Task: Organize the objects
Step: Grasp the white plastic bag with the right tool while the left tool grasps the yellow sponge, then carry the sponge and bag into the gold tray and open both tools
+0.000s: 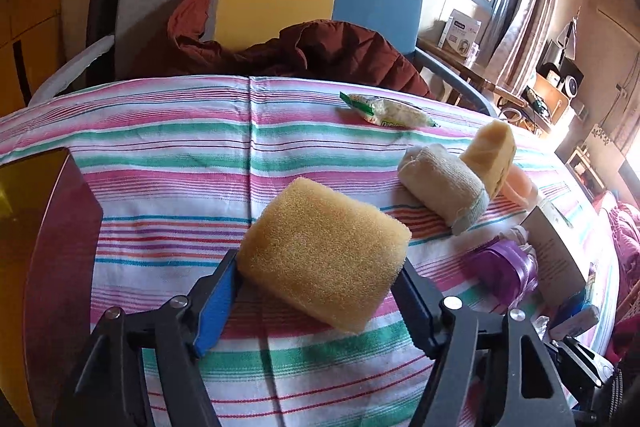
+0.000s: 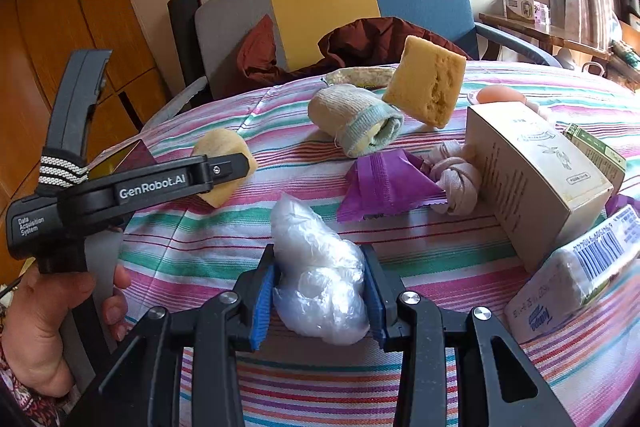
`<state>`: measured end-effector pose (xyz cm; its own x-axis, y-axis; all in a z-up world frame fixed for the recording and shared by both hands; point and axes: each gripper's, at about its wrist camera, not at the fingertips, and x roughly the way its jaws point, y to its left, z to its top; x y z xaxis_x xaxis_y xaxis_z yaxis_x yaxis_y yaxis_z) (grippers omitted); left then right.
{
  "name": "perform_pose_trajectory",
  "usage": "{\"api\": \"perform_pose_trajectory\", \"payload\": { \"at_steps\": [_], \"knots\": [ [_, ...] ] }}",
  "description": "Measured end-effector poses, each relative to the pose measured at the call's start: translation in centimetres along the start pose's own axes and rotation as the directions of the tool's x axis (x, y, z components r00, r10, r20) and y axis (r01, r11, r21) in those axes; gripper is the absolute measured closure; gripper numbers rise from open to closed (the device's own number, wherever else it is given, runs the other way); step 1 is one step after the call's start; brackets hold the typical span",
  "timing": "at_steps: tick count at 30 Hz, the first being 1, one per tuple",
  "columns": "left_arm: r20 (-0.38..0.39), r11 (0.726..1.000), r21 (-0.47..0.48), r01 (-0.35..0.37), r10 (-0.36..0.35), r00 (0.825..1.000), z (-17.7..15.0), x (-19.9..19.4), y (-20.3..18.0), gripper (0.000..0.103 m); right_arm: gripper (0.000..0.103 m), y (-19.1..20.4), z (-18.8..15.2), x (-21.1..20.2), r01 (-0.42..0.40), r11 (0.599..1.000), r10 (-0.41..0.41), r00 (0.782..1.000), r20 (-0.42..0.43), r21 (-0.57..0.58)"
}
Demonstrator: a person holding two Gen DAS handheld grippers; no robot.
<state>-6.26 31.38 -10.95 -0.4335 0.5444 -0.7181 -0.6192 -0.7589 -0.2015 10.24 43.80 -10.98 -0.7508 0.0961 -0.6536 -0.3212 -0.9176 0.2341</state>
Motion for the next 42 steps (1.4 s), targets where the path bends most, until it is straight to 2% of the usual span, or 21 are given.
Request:
{"api": "perform_pose_trajectory", "payload": {
  "at_steps": [5, 9, 13, 19, 25, 30, 34, 36, 42],
  "knots": [
    [0.052, 1.000, 0.018, -0.018, 0.017, 0.999, -1.2, -1.8, -0.5, 0.031, 0.064, 0.3, -0.1, -0.1, 0.029, 0.999, -0.029, 1.000, 0.004, -0.015],
    [0.139, 0.997, 0.071, -0.027, 0.017, 0.990, -2.1, -4.3, -1.6, 0.032, 0.064, 0.3, -0.2, -0.2, 0.054, 0.998, -0.054, 0.999, 0.009, -0.017],
    [0.186, 0.999, 0.035, -0.037, 0.030, 0.982, -2.5, -6.7, -1.2, 0.033, 0.064, 0.1, -0.2, -0.3, 0.070, 0.998, -0.070, 0.997, 0.013, -0.011],
    [0.147, 0.996, -0.033, 0.078, -0.073, 0.986, -4.7, -9.4, -0.5, 0.033, 0.064, 0.6, -0.1, -0.1, 0.094, 0.995, -0.094, 0.996, 0.009, -0.029],
    [0.158, 0.986, -0.058, 0.158, -0.147, 0.976, -5.1, -13.3, 0.4, 0.033, 0.064, 0.8, -0.1, 0.0, 0.114, 0.993, -0.113, 0.994, 0.008, -0.043],
    [0.191, 0.986, -0.096, 0.135, -0.115, 0.975, -4.8, -17.4, 3.5, 0.033, 0.064, 1.0, -0.1, 0.0, 0.130, 0.990, -0.130, 0.992, 0.006, -0.055],
    [0.189, 0.990, -0.128, 0.052, -0.027, 0.982, -5.1, -19.5, 6.9, 0.033, 0.064, 1.1, -0.2, 0.0, 0.140, 0.988, -0.140, 0.990, 0.004, -0.064],
    [0.179, 0.986, -0.164, -0.006, 0.036, 0.983, -5.5, -20.1, 8.9, 0.033, 0.064, 1.3, -0.2, 0.1, 0.148, 0.986, -0.149, 0.989, 0.003, -0.071],
    [0.084, 0.954, -0.281, -0.107, 0.136, 0.987, -6.0, -19.3, 15.3, 0.033, 0.064, 1.6, -0.1, 0.1, 0.168, 0.982, -0.168, 0.986, -0.002, -0.086]
  ]
}}
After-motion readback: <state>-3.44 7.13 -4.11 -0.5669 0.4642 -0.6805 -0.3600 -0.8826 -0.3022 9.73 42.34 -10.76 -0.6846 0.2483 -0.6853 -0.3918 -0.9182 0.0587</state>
